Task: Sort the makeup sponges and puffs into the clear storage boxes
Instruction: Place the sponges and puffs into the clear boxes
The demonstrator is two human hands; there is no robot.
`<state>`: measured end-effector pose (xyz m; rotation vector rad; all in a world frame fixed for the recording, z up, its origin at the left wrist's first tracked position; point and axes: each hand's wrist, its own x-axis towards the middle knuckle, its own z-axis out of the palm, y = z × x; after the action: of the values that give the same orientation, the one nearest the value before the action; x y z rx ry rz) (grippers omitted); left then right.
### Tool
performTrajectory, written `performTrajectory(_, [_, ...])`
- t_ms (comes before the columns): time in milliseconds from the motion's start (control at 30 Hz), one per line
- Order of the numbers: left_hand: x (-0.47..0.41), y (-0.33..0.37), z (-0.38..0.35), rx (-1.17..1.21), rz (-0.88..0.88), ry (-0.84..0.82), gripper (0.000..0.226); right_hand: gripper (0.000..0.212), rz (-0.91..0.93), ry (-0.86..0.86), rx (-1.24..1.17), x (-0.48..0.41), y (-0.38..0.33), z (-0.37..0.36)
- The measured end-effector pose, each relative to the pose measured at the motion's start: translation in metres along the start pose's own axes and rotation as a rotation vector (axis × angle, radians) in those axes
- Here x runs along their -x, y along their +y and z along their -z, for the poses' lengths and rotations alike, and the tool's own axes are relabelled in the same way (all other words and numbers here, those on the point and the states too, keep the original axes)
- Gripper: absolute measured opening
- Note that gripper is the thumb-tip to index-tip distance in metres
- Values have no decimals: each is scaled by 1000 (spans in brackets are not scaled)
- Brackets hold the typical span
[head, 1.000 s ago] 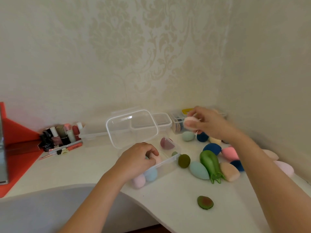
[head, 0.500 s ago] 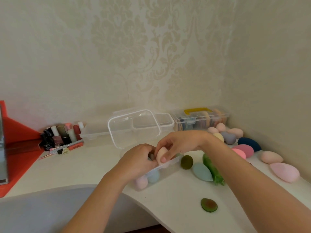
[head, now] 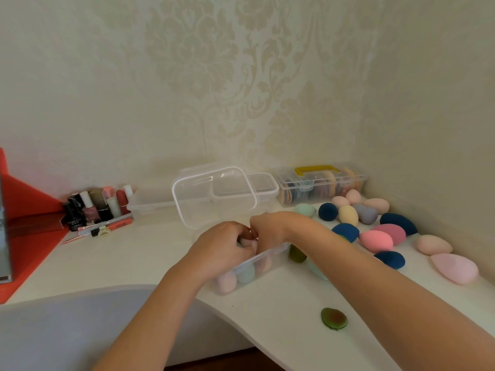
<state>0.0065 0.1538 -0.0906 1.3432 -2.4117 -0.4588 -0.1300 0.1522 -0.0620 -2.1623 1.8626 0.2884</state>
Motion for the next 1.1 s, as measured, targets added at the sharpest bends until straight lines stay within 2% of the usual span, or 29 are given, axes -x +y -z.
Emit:
performTrajectory(67, [0,-1,0,3,3,-6,26,34,35,-40,-70,3,5,4])
performTrajectory(167, [-1,-2,0,-4,-4,-7,26,11,105,-195,-479,12,18,14])
performTrajectory(233, [-3,-3,-1,-5,-18,-4,23,18,104,-248,-732,18,27,18])
performTrajectory(267, [-4,-2,-1,2,-18,-10,22,23,102,-241,-785,19,31,18])
performTrajectory(467, [-14,1,3,-1,-1,-102,25,26,116,-169,-844,19,34,11])
performTrajectory(633, [-17,2,3,64,21,-96,15,26,106,-153,-931,21,36,13])
performTrajectory(733, [-15,3,0,-83,-35,-130,40,28,103,-110,-1005,22,40,12])
performTrajectory(900, [-17,6,-1,-200,-74,-224,34,28,135,-84,-1028,27,43,10])
performTrajectory(1000, [-13,6,-4,-164,-59,-201,31,21,168,79,-991,42,53,13])
performTrajectory(1100, [-7,8,-9,-117,-90,-161,30,18,115,292,-1028,61,83,15])
